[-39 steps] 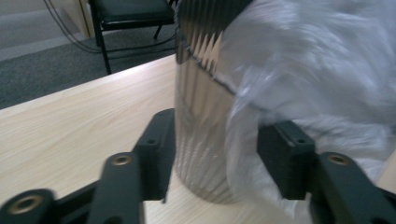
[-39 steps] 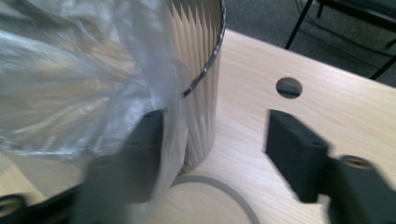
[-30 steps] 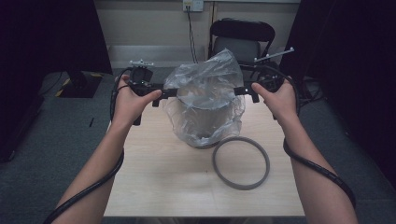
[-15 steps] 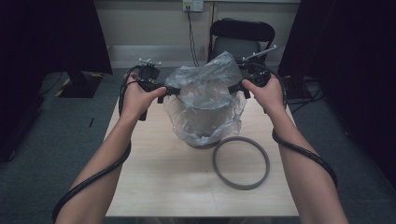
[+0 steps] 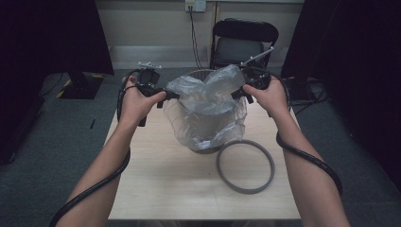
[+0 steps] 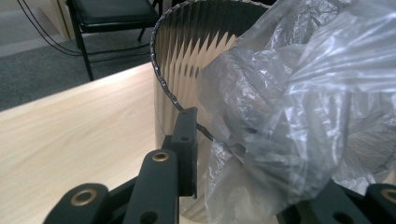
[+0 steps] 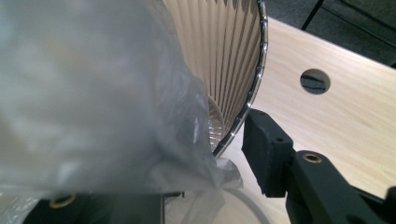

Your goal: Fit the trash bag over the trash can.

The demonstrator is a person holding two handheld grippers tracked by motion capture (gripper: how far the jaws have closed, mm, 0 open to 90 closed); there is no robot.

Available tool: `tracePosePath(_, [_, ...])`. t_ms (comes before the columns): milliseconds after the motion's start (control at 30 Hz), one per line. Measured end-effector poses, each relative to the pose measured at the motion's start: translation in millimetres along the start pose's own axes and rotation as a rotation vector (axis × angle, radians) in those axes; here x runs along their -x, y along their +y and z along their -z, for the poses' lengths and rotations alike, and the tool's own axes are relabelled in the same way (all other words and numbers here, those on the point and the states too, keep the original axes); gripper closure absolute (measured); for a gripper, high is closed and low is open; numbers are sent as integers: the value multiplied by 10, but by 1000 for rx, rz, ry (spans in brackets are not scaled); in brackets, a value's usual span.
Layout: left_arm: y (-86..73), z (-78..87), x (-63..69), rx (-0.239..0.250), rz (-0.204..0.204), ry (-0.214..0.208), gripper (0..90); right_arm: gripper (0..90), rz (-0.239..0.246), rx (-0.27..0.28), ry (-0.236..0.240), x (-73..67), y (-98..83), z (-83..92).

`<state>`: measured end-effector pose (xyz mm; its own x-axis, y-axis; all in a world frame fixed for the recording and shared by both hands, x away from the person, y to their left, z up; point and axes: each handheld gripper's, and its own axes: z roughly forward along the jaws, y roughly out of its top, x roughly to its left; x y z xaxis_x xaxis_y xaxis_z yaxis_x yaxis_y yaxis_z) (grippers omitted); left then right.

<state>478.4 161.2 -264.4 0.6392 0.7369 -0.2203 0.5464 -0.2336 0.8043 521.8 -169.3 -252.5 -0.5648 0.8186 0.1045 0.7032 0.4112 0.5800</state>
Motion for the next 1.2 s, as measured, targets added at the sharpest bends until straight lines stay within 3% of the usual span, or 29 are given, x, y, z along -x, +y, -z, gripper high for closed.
tracePosePath(367, [-260,350,227,-33,-4,6,684,602,32,-9,9,-338,-248,141])
tracePosePath(400, [-283,383,248,-37,-5,2,685,601,42,-15,12,-418,-308,185])
tracePosePath(500, [-336,450,299,-41,-14,4,668,600,39,-11,27,-455,-359,225])
tracePosePath(533, [-343,463,310,-30,-15,10,609,566,35,2,38,-456,-384,244])
tracePosePath(600, [-334,526,327,-19,-21,25,550,393,30,58,38,-435,-440,308])
tracePosePath(700, [-312,563,336,0,-41,39,500,382,33,73,44,-415,-468,382])
tracePosePath(767, [-275,593,353,8,-56,46,487,336,42,132,67,-402,-479,526])
tracePosePath(900, [-230,611,399,25,-82,36,478,353,62,168,58,-406,-480,629])
tracePosePath(967, [-221,618,400,33,-93,43,449,365,49,196,72,-395,-483,677])
tracePosePath(1067, [-209,653,388,50,-89,31,449,474,62,201,78,-394,-470,726])
tracePosePath(1200, [-187,723,356,70,-84,35,539,668,69,206,87,-358,-438,749])
